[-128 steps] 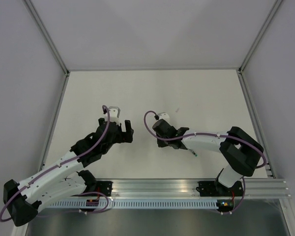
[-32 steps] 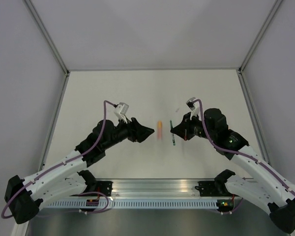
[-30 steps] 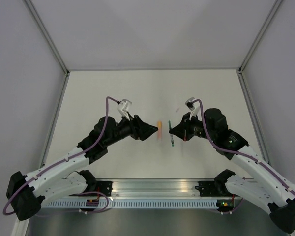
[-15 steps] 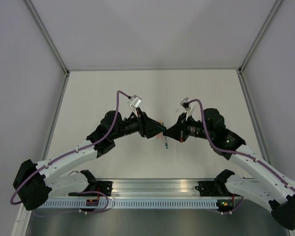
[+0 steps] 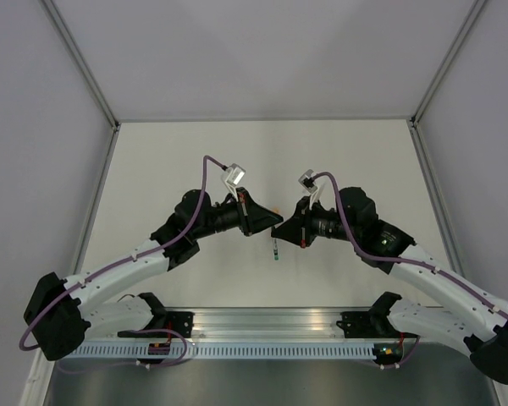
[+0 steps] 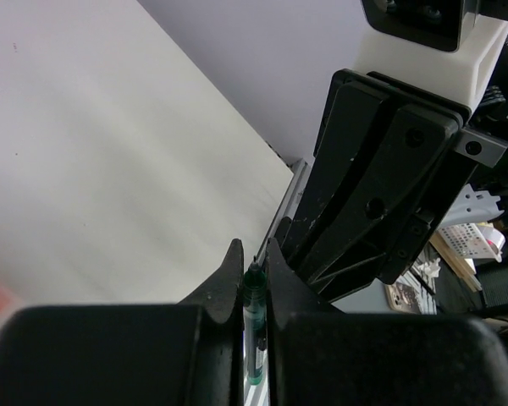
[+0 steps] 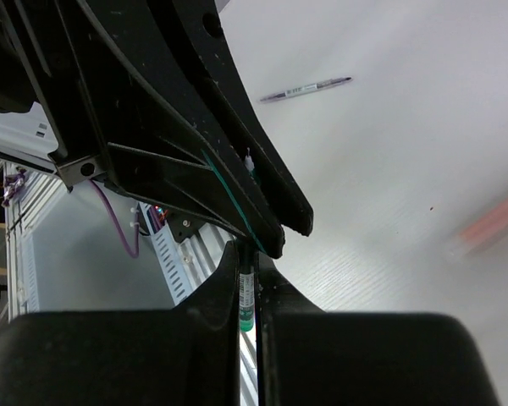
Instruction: Insert the pens into the pen caps
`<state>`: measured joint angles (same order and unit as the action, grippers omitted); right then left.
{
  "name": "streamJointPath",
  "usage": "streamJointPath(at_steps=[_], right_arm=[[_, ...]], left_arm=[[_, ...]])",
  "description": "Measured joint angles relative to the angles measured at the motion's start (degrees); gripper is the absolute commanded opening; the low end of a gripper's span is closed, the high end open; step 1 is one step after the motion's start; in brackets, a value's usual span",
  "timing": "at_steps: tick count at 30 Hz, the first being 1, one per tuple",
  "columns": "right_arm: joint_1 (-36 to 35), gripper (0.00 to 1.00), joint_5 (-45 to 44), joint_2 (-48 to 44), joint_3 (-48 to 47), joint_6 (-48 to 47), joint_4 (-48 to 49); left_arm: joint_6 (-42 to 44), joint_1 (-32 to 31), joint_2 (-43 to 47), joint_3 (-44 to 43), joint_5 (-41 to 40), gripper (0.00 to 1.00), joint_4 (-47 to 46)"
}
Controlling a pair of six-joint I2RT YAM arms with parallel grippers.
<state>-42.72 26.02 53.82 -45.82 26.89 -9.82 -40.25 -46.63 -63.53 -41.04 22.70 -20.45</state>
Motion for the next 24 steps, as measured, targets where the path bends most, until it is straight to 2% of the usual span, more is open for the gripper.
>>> streamJointPath(at_steps=[2,3,6,8,16,24], right_arm=[[-0.81,0.04,-1.33,0.68,-0.63,0.15,-0.26],[-1.20,0.18,-1.81,1.03,-0.92,0.33,-0.39],[-2.27,0.41,-2.03,1.81,-1.29,1.14,0.44],[-3.65,0.45,-1.31,2.34,-1.31,1.27,2.10],[-6.40,0.44,0.22,2.49,-0.26,1.42,8.55],[-6.86,0.41,0.98,2.75,0.57,1.95,10.71]], left_arm=[[-0.02,0.17,0.22,0.00,-0.04,0.02,0.39],[-0.02,0.31,0.46,0.00,-0.11,0.02,0.76],[-0.42,0.39,1.57,0.00,-0.85,0.02,1.81],[-0.76,0.24,3.15,0.00,-1.53,0.02,2.62],[-1.07,0.11,12.15,0.04,-6.25,0.02,6.62],[-1.95,0.07,12.72,0.07,-7.52,0.02,8.37]])
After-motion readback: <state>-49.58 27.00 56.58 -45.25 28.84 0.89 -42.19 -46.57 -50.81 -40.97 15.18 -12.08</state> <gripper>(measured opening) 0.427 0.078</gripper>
